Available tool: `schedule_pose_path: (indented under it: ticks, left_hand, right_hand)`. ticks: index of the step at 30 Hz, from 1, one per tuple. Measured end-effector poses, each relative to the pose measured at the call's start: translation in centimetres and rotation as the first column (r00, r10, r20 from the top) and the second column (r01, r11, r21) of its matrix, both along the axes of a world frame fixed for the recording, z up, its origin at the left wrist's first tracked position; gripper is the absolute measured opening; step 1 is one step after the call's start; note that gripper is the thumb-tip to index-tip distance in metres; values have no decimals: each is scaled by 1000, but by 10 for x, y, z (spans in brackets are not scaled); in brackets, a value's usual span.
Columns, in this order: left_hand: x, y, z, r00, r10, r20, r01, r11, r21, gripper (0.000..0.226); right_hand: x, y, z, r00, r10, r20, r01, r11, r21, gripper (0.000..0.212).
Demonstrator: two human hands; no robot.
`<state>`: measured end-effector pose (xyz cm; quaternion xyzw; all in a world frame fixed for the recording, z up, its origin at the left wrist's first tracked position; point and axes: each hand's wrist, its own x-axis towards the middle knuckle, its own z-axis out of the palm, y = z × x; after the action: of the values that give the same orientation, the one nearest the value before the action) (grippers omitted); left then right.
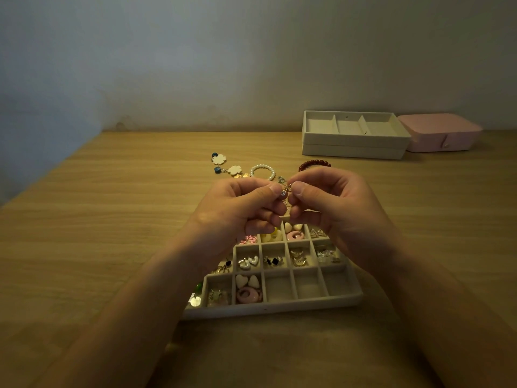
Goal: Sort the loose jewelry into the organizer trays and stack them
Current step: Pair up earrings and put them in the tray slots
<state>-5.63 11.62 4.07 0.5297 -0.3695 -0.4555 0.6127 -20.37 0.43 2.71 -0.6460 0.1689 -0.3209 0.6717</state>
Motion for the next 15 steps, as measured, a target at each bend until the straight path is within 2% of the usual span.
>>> schedule_pose_path:
  ticks: [6,11,15]
  left_hand:
    - [3,2,1,998,-21,51,20,1000,14,29]
    - [10,6,6,989,-36,142,33,999,24,23]
    - [8,16,9,973,-38,229,35,999,17,22]
  right_hand:
    - [-2,1,2,999,53,-7,-53,998,37,19]
    - [-5,1,6,991,132,33,-134,988,72,21]
    - [-5,4,9,987,158,6,-158,986,54,16]
